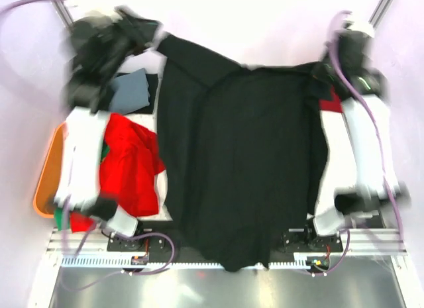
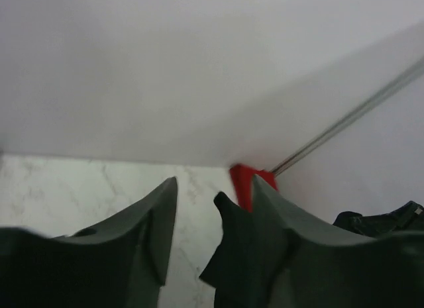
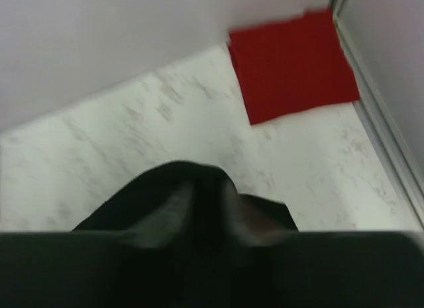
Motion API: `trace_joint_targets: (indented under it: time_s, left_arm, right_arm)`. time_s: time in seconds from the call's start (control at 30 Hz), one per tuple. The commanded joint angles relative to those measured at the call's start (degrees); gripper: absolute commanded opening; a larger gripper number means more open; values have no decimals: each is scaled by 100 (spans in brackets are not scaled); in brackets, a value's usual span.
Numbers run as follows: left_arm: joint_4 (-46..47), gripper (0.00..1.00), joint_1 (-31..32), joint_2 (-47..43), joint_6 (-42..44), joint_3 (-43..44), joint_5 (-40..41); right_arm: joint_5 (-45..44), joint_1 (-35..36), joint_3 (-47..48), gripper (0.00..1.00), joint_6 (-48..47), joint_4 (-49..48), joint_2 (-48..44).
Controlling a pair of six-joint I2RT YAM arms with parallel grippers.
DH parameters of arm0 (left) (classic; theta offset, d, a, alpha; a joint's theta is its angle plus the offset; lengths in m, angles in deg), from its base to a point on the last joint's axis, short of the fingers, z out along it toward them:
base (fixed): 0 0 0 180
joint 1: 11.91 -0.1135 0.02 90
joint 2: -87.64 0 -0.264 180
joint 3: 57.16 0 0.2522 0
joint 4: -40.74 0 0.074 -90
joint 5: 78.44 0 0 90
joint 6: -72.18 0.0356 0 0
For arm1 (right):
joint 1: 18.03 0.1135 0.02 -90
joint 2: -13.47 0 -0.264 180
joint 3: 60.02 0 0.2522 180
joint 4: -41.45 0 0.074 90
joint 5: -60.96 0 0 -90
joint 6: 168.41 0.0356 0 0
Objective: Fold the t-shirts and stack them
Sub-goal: Flatten the tshirt out
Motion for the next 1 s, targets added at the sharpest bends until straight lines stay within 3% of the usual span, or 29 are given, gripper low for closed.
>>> trace_joint_targets:
  time_s: [0.0,0.03,0.07,0.1,0.17,0.27,0.33,0.4,0.63,0.7,0.8,0.97]
  left_arm:
    - [-1334,61,-463,2187,-58,297,-190]
    - [-1781,72,-621,2597,-129,900,-978]
    - [-2177,83,-640,2923,-165,1176,-1160]
    - [-2624,84,-622,3231,-43,1309,-1240]
    - [-2524,87,-447,3042,107,698,-1031]
    - [-2076,86,-368,2348,160,-419,-890]
    - [-1935,86,-228,1805,178,-1163,-767]
    - [-1699,85,70,1217,160,-2154,-496]
    - [-3,85,1001,79,-638,-5443,-678]
    - [604,85,1249,166,-832,-5886,-748]
    - [869,85,1793,682,-816,-5784,-600]
    - [931,84,2023,1642,-789,-5274,-266]
  right_arm:
    - [110,-358,618,76,71,864,1926]
    - [155,-367,856,89,98,1049,2124]
    - [190,-367,937,95,98,1190,2187]
    - [217,-367,702,98,98,1044,1927]
    - [261,-367,-531,98,54,256,1391]
    - [366,-367,-1808,98,37,-178,537]
    - [708,-367,-2417,98,36,-302,80]
    - [1337,-367,-3801,98,115,-836,-463]
    - [2720,-332,-5776,98,581,-1735,-1354]
    - [2792,-297,-6049,98,573,-1770,-1433]
    - [2854,-279,-6217,98,538,-1762,-1652]
    - [3055,-270,-6226,98,537,-1577,-1995]
